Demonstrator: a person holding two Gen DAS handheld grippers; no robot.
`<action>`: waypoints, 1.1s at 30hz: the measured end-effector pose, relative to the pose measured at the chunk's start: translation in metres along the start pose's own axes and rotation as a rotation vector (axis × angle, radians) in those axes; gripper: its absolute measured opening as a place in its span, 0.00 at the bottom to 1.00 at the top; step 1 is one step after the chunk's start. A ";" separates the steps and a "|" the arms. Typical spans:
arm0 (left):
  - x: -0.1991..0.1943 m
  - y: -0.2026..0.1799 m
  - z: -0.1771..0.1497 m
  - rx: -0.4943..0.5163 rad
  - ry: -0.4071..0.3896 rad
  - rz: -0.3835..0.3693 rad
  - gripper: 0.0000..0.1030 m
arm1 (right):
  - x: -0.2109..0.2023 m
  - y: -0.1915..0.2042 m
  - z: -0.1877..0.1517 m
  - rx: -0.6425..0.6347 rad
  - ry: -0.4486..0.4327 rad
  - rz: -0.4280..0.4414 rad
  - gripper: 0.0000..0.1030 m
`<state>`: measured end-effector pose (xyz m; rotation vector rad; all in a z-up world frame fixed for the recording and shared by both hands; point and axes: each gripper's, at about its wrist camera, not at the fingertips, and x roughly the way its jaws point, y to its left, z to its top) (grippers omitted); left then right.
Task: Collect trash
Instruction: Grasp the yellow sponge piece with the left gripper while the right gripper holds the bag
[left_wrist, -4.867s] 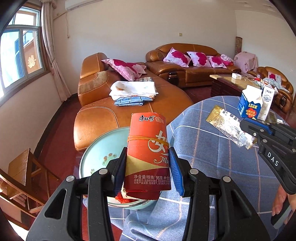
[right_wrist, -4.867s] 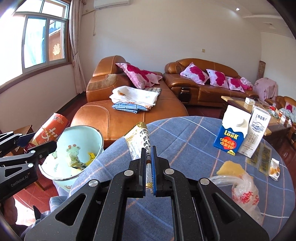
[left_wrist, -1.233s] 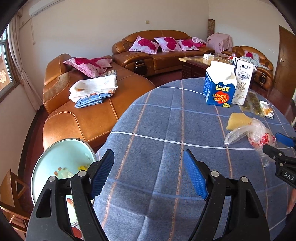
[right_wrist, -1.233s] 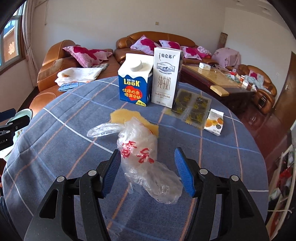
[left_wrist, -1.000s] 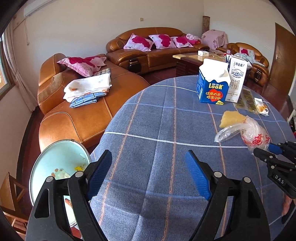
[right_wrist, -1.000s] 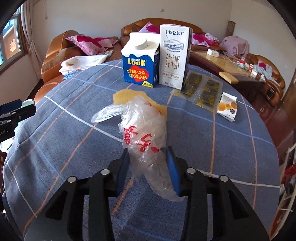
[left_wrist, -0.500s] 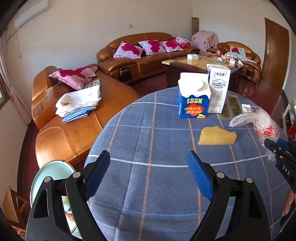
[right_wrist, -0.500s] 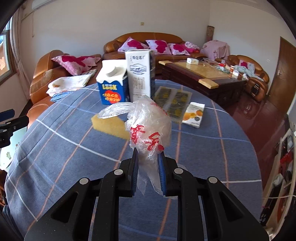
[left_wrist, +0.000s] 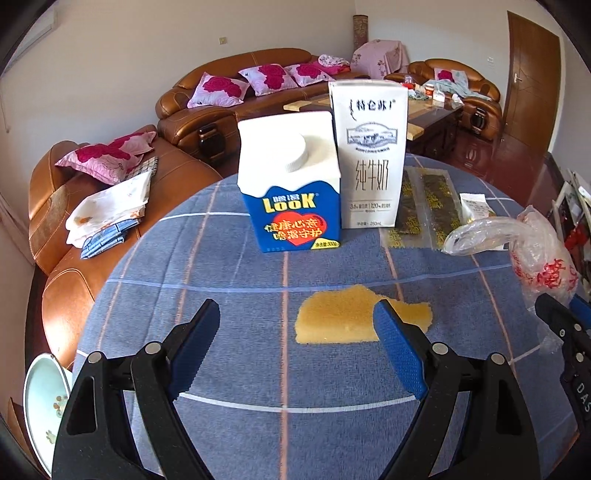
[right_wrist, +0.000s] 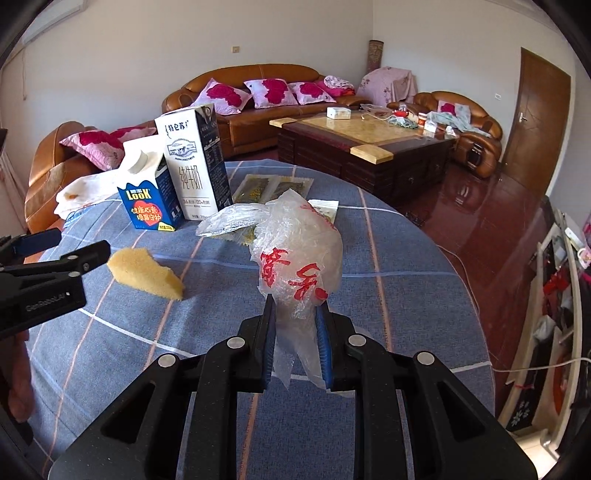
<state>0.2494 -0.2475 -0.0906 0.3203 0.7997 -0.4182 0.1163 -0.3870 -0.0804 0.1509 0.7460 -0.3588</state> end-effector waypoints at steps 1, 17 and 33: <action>0.004 -0.004 -0.002 0.002 0.010 -0.013 0.81 | 0.001 -0.001 0.000 0.005 0.002 0.002 0.20; 0.013 -0.011 -0.009 -0.007 0.006 -0.164 0.42 | 0.012 0.008 -0.004 0.003 0.032 0.036 0.21; -0.048 0.050 -0.035 -0.057 -0.056 -0.155 0.26 | -0.004 0.032 -0.009 -0.022 0.009 0.064 0.21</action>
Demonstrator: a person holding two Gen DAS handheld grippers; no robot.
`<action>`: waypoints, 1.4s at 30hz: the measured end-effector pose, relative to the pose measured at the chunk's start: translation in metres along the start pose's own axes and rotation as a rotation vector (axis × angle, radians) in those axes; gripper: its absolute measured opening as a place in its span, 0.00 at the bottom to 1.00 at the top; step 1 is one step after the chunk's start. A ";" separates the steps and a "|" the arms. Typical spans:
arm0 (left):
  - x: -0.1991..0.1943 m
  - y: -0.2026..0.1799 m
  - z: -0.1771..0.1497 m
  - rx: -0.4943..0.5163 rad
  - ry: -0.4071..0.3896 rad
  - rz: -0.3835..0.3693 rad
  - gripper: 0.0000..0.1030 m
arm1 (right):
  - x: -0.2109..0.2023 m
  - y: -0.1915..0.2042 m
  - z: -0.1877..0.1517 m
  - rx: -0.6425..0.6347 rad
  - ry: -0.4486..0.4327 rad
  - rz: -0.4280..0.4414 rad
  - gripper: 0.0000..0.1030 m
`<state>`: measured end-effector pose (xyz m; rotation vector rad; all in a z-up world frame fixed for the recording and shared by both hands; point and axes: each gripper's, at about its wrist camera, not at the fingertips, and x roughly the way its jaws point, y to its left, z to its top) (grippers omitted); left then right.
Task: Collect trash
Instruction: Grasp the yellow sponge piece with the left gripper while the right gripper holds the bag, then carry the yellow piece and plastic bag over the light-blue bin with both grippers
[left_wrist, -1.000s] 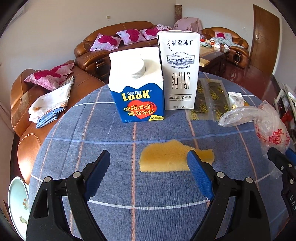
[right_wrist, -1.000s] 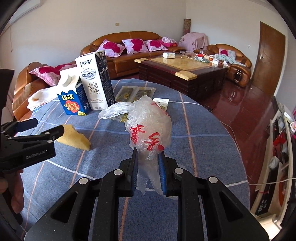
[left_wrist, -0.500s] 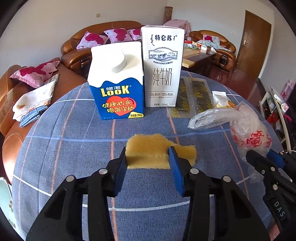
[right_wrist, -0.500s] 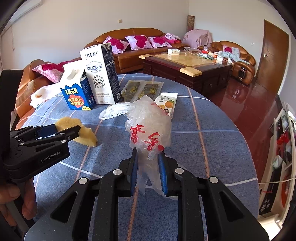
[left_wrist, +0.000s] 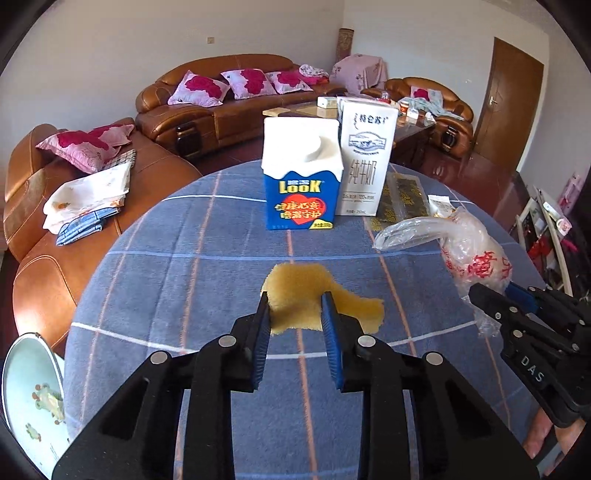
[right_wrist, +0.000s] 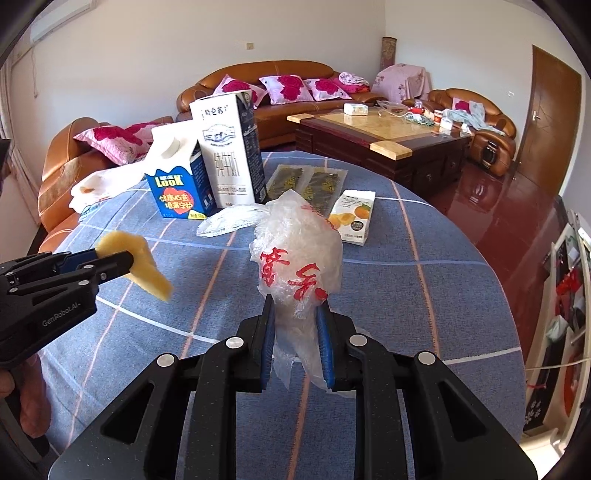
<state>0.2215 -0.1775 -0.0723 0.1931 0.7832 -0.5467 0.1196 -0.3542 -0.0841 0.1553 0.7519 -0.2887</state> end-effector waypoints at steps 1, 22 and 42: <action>-0.008 0.006 -0.002 -0.009 -0.011 0.008 0.26 | -0.001 0.005 0.000 -0.005 -0.002 0.007 0.21; -0.103 0.113 -0.063 -0.141 -0.156 0.308 0.26 | 0.002 0.153 0.001 -0.193 -0.011 0.245 0.21; -0.140 0.192 -0.098 -0.284 -0.173 0.545 0.26 | 0.000 0.262 0.005 -0.381 -0.056 0.457 0.21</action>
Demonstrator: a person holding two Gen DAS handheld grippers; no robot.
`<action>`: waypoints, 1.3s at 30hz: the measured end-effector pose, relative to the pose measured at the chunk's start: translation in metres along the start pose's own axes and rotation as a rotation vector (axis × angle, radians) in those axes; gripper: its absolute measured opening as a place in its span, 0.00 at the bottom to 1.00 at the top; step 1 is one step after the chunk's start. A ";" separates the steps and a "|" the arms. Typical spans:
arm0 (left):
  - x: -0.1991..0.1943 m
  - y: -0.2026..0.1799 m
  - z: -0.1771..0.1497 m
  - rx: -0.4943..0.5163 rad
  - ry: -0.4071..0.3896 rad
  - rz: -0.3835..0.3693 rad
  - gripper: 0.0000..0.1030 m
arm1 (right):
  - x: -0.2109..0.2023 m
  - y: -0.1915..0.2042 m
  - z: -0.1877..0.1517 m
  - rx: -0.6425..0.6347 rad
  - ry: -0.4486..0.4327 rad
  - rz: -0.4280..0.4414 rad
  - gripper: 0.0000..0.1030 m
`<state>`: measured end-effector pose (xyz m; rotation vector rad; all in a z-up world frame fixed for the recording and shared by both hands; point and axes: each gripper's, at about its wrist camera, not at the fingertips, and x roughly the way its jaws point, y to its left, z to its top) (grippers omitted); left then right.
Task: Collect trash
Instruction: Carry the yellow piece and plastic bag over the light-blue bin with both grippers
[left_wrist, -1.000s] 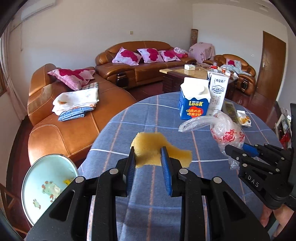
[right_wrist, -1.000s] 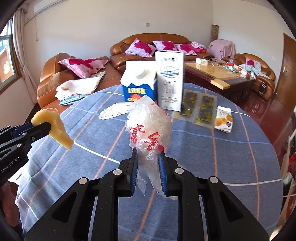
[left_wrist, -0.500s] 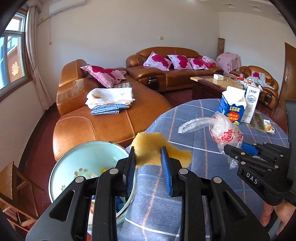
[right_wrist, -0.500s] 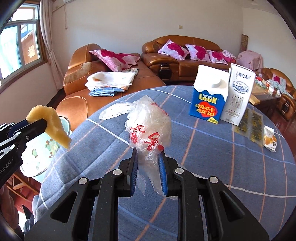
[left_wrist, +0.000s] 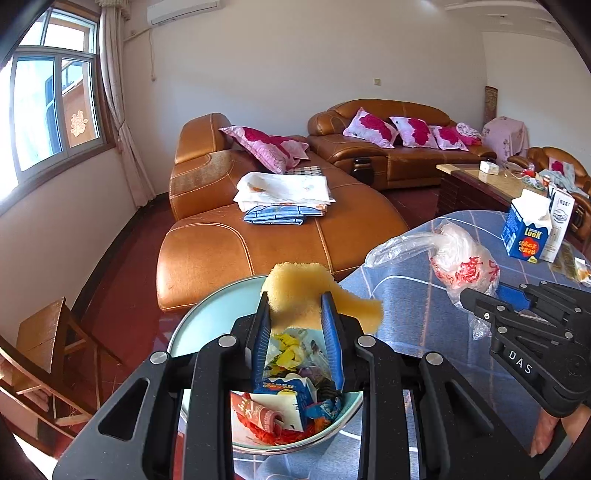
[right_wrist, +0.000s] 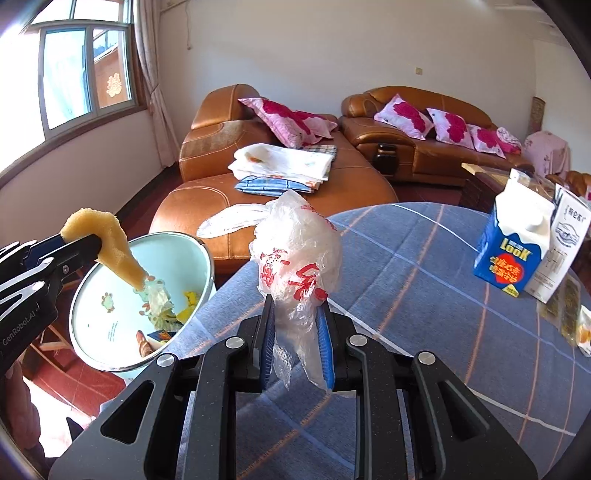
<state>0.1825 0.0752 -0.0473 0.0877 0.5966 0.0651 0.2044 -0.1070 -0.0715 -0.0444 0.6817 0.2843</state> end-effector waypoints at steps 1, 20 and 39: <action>0.000 0.003 0.000 -0.003 -0.001 0.011 0.26 | 0.001 0.004 0.001 -0.008 -0.002 0.007 0.21; -0.003 0.044 -0.001 -0.043 -0.006 0.120 0.26 | 0.020 0.048 0.016 -0.108 -0.016 0.085 0.21; 0.002 0.066 -0.007 -0.063 0.022 0.181 0.26 | 0.030 0.080 0.022 -0.168 -0.022 0.131 0.21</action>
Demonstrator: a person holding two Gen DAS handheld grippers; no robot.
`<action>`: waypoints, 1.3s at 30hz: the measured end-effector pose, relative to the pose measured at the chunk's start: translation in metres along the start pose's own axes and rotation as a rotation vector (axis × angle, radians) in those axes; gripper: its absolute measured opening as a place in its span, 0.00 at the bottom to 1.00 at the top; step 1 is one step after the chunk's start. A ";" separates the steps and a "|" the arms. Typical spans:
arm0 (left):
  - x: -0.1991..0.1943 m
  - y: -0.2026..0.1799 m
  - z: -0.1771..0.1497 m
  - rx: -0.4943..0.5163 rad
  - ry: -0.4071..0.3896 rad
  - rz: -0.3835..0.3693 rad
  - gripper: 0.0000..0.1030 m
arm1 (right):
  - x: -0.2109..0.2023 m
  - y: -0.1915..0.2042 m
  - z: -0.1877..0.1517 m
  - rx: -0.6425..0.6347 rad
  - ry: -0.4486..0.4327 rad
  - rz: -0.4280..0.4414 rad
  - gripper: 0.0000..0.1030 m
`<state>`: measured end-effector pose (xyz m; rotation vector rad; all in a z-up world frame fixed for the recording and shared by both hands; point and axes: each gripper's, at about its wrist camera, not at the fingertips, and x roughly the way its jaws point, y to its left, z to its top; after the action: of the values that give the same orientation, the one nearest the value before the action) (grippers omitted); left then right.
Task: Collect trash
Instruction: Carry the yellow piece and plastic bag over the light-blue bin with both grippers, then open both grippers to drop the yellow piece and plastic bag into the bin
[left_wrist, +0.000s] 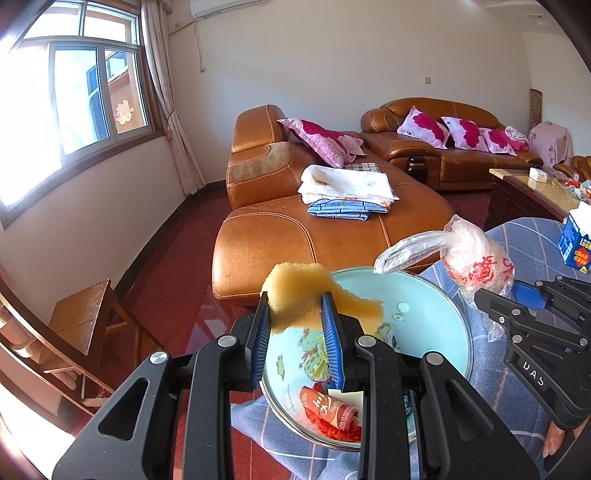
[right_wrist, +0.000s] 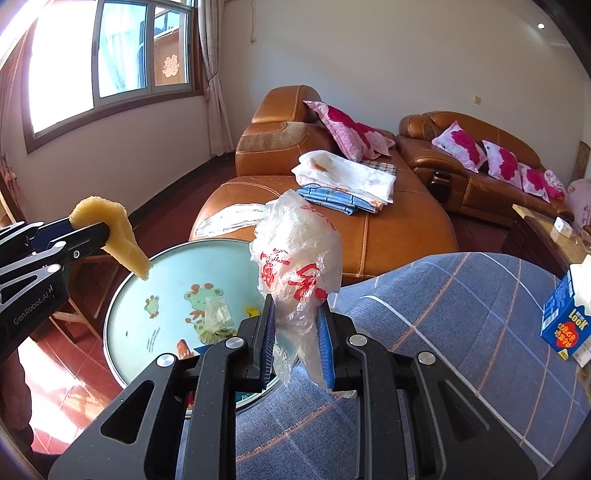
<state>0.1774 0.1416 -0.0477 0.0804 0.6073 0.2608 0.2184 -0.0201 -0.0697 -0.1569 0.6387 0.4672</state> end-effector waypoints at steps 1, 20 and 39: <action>0.000 0.001 0.000 -0.002 0.002 0.002 0.26 | 0.001 0.001 0.000 -0.004 0.000 0.001 0.21; 0.006 0.008 0.000 -0.027 0.021 0.026 0.26 | 0.010 0.013 0.000 -0.064 0.009 0.026 0.21; 0.010 0.014 0.000 -0.041 0.026 0.018 0.27 | 0.011 0.019 -0.003 -0.086 0.017 0.031 0.21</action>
<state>0.1820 0.1577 -0.0510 0.0431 0.6274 0.2924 0.2161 -0.0001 -0.0790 -0.2328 0.6387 0.5240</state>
